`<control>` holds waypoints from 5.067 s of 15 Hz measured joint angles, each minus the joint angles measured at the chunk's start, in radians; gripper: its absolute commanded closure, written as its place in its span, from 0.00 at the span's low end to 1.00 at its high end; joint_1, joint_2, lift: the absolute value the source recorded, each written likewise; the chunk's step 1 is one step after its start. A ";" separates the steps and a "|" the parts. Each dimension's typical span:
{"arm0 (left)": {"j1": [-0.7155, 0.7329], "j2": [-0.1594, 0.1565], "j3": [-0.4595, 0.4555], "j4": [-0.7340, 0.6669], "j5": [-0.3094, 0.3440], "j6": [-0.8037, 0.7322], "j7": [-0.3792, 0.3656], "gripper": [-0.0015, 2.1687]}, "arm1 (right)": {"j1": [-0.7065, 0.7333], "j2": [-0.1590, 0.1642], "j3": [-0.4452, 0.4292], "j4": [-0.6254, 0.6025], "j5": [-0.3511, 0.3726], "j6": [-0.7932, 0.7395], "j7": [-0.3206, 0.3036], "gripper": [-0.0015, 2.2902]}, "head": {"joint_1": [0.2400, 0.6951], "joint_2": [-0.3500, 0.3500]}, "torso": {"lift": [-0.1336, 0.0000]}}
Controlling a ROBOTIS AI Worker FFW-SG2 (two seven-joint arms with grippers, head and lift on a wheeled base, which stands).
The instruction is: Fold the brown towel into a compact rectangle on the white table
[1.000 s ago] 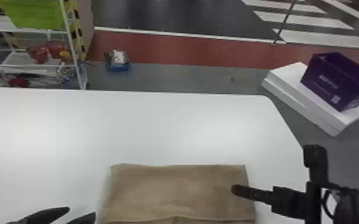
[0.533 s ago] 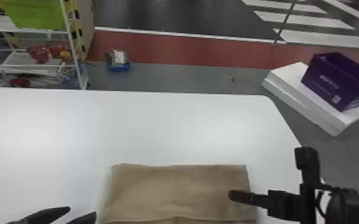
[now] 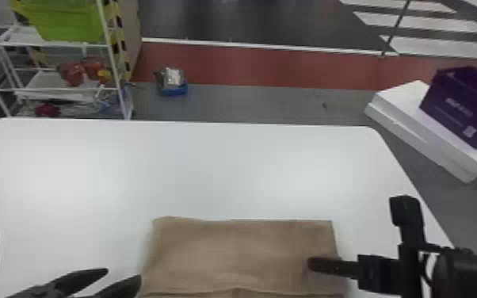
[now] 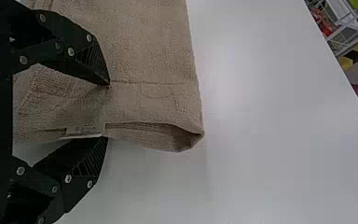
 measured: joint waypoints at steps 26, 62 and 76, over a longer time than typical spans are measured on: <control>-0.020 0.010 -0.217 0.192 0.018 -0.379 -0.081 0.68 | 0.020 -0.050 -0.077 -0.014 -0.087 0.000 0.046 0.72 | 1.00 0.06 | 0.08; -0.027 0.027 -0.188 0.276 -0.031 -0.365 -0.071 0.69 | -0.015 0.001 -0.067 -0.247 -0.306 0.000 0.051 0.72 | 1.00 0.31 | 0.08; -0.033 0.021 -0.257 0.311 -0.089 -0.368 -0.039 0.69 | -0.043 0.033 0.216 -0.176 -0.196 0.000 -0.011 0.72 | 1.00 0.47 | 0.08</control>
